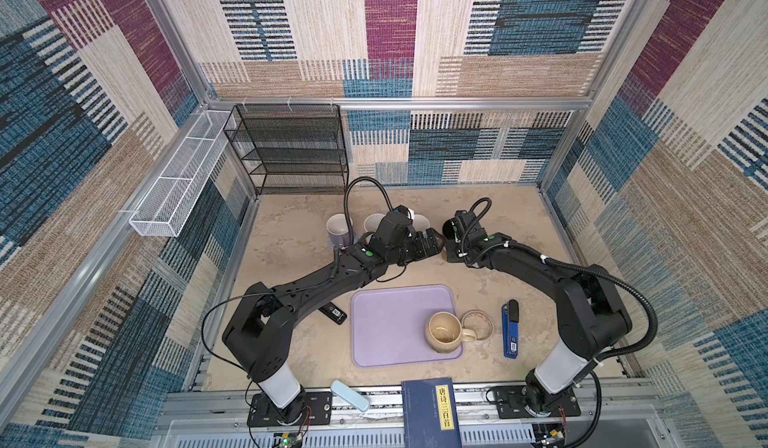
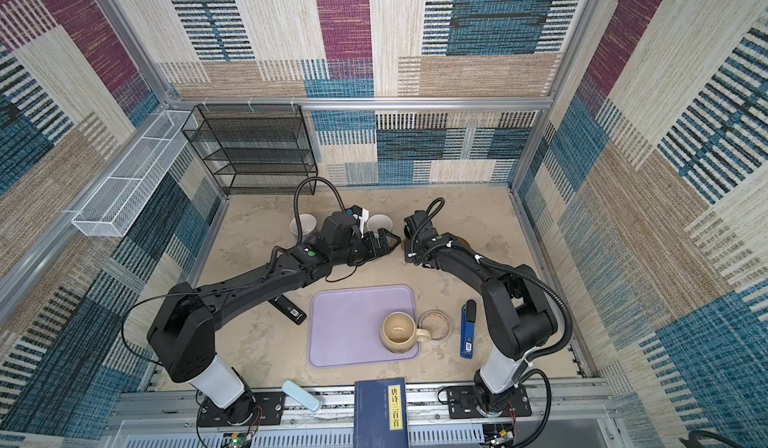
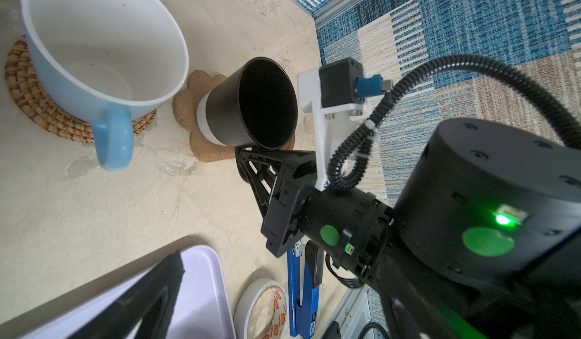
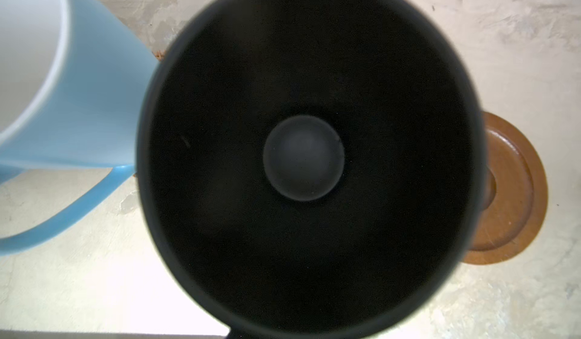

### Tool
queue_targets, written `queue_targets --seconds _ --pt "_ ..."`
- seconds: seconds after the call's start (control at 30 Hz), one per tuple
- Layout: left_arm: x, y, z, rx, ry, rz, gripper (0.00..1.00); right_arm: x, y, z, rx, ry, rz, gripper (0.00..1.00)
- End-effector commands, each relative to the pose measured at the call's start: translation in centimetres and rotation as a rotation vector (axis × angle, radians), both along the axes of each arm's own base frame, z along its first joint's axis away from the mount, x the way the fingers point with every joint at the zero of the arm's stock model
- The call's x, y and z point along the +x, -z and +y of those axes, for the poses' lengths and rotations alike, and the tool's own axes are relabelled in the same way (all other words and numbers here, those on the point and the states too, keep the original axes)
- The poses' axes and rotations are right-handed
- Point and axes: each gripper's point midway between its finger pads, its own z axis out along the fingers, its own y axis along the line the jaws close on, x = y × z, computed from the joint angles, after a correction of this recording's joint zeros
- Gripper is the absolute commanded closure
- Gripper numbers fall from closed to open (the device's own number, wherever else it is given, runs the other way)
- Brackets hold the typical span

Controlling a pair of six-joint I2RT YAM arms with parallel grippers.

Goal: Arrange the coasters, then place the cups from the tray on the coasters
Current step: 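Carry the black mug with the right gripper to the cork cloud coaster, then lower the black mug onto the cork cloud coaster and open the right gripper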

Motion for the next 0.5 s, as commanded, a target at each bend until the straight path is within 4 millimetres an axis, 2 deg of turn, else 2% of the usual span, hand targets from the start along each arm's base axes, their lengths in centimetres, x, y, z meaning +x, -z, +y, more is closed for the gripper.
queue_targets --seconds 0.0,0.47 --pt "0.18 -0.15 -0.1 0.001 0.001 -0.016 0.01 1.89 -1.44 0.26 0.009 0.02 -0.088 1.0" --pt "-0.21 0.63 -0.13 0.02 0.024 -0.002 0.01 1.33 -1.43 -0.13 0.014 0.028 -0.092 1.0"
